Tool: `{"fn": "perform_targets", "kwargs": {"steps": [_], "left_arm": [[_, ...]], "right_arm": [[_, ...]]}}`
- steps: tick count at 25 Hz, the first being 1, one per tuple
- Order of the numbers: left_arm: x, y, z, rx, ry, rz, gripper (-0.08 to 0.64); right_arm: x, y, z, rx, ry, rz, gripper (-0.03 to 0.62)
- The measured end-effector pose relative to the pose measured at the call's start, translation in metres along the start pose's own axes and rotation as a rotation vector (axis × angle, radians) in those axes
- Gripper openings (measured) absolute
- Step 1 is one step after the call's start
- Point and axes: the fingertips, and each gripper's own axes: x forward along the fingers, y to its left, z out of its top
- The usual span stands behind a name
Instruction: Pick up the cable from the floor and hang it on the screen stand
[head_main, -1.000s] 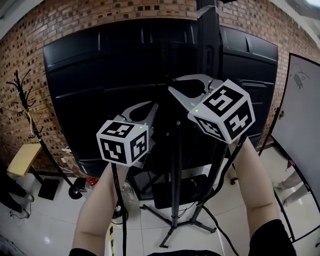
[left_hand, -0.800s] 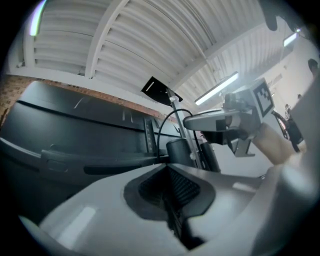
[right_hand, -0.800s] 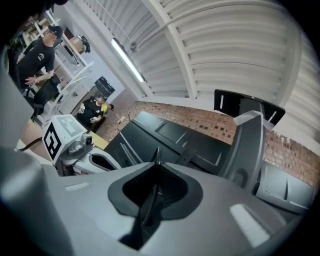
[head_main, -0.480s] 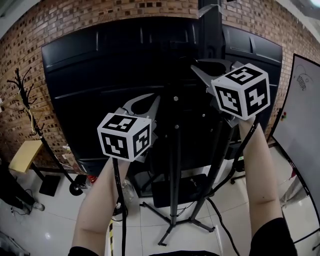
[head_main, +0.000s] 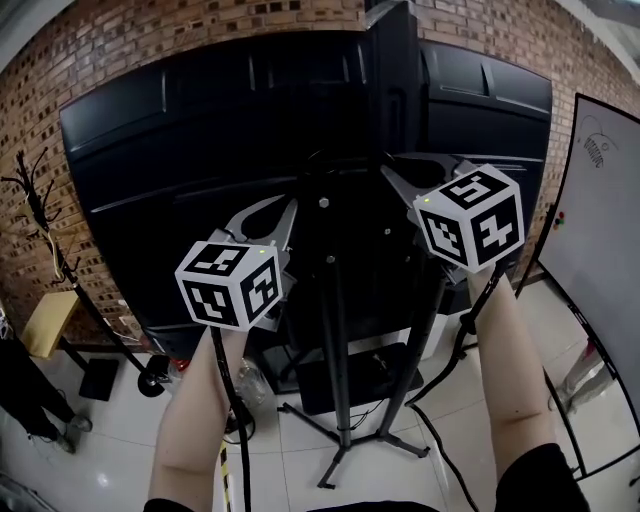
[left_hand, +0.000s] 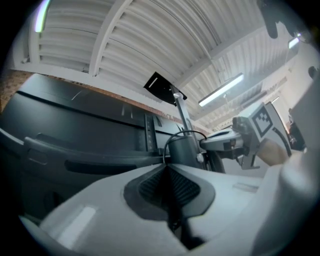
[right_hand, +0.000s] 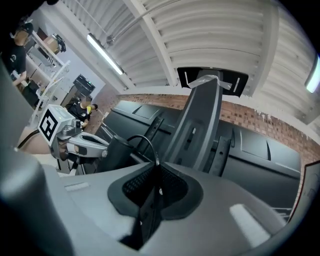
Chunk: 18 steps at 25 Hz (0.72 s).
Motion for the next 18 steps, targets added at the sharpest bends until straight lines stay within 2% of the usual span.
{"fn": "perform_targets", "kwargs": {"steps": [10, 18], "left_arm": [[-0.005, 0.002, 0.002, 0.024, -0.007, 0.021, 0.005], [-0.005, -0.016, -0.009, 0.077, -0.009, -0.008, 0.005]], "right_arm": [[0.005, 0.032, -0.054, 0.058, 0.066, 0.042, 0.026], [0.017, 0.046, -0.087, 0.121, 0.067, 0.030, 0.026]]}}
